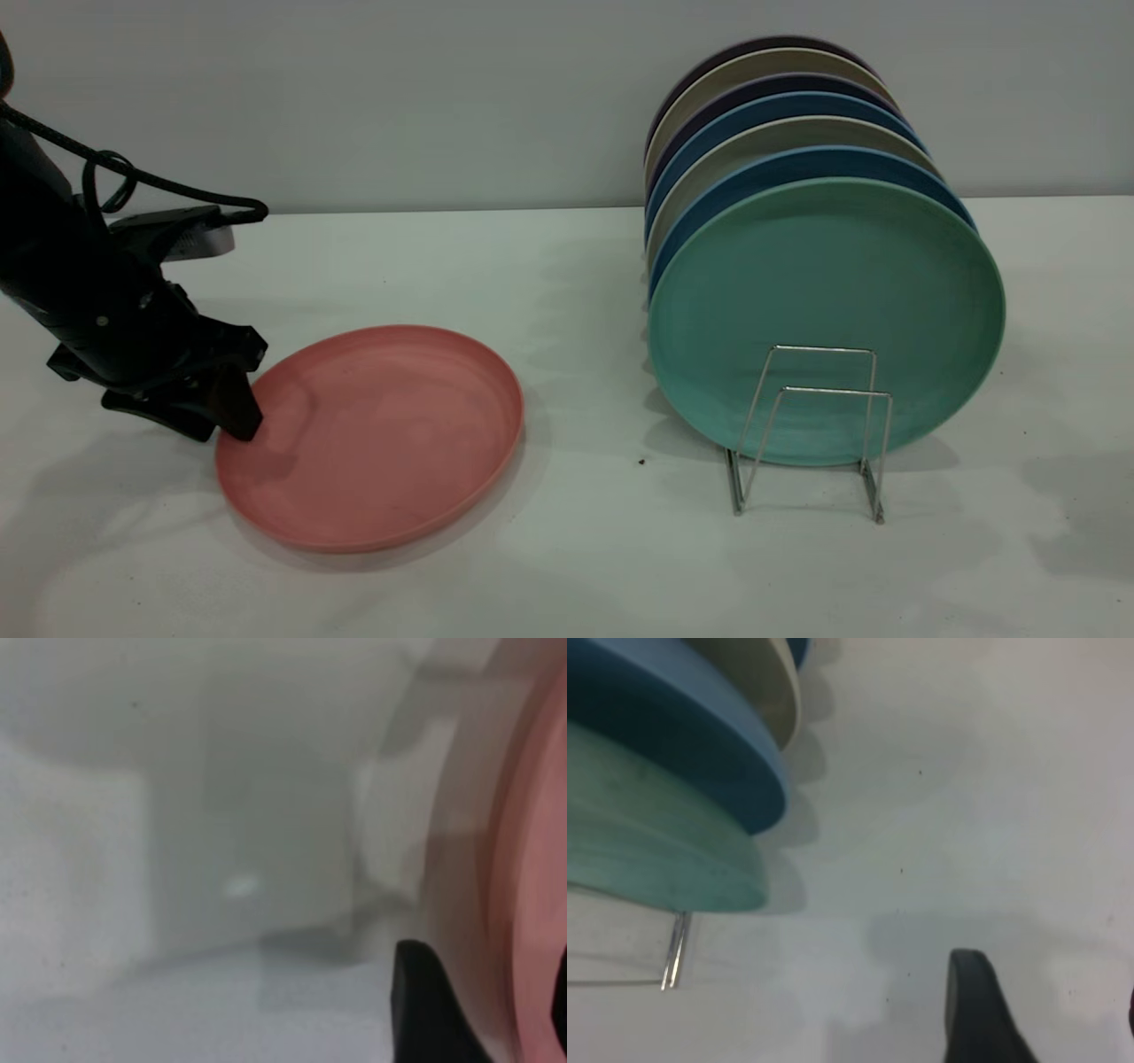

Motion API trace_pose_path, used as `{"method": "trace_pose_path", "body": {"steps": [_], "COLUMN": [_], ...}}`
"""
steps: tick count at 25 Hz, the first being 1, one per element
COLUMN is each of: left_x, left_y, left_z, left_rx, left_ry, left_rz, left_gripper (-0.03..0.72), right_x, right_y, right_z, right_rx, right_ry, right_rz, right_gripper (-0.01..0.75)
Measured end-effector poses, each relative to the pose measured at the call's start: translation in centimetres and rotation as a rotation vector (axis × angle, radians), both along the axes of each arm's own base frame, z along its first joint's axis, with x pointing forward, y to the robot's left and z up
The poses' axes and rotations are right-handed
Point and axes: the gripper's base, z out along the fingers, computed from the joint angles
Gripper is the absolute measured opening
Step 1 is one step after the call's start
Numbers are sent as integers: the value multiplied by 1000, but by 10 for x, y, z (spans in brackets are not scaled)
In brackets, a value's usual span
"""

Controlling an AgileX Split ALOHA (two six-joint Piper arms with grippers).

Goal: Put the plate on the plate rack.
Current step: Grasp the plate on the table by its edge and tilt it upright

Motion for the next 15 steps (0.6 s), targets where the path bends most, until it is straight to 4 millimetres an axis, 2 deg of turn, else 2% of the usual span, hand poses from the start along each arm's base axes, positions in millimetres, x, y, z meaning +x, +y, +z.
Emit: {"method": "trace_pose_path", "body": {"steps": [4, 6, 15], "left_x": [0, 0, -2], "left_y": [0, 0, 0], "left_z": [0, -1, -11], "left_rx": [1, 3, 7], "left_ry": [0, 1, 22], "left_rz": [-3, -8, -14], "left_gripper": [283, 268, 259], "right_x": [0, 0, 0], "right_y": [0, 0, 0], "right_z": [0, 0, 0], "right_rx": [-2, -2, -2], "right_ry": [-4, -4, -4], "right_rz": [0, 0, 0], "right_gripper": [391, 383, 378]}}
